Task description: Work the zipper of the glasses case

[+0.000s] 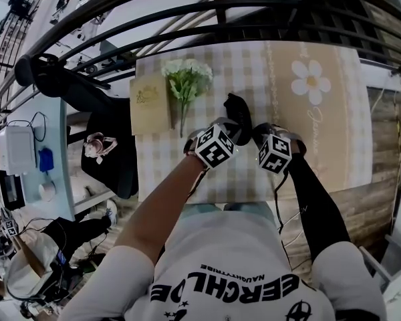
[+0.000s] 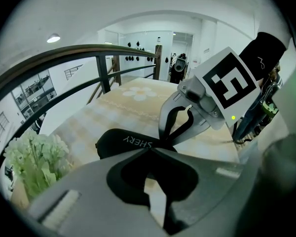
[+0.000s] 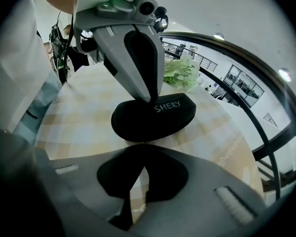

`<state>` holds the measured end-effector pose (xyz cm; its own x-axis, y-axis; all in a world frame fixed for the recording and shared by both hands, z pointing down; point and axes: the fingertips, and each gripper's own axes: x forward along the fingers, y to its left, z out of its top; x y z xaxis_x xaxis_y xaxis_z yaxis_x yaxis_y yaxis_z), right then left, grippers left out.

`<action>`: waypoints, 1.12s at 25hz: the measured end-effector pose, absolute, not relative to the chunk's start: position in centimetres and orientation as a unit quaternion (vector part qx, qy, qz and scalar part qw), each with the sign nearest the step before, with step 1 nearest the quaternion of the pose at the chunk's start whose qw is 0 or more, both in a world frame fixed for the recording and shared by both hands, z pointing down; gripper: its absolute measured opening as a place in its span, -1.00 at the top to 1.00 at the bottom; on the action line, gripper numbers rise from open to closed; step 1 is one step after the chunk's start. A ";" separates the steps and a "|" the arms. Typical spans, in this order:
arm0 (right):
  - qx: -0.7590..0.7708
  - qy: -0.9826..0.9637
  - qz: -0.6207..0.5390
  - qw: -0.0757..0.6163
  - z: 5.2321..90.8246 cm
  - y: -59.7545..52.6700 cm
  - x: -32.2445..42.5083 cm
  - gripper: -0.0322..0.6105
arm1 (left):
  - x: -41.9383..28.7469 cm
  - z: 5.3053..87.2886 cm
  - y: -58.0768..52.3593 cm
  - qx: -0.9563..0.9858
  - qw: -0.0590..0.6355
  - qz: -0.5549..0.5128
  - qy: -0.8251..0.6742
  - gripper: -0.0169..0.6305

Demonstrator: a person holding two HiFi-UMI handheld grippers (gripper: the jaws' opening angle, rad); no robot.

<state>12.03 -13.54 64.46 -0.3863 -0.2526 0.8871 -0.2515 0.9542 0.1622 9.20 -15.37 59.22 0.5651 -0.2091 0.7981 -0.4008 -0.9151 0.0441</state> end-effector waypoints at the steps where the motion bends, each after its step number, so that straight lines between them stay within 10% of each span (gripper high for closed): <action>1: 0.150 -0.832 0.000 0.534 64.5 -13.3 12.0 0.80 | 9.2 59.2 -15.4 0.878 0.111 0.432 -0.174 0.93; 28: 0.028 -0.854 0.000 0.520 63.7 -3.2 12.6 0.80 | 9.2 57.6 -12.3 0.869 0.136 0.435 -0.195 0.93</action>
<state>12.63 -3.24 63.74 -0.4586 -0.0478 0.8874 -0.0475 0.9984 0.0293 9.15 -12.25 57.57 0.5456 -0.2198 0.8087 -0.4562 -0.8874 0.0666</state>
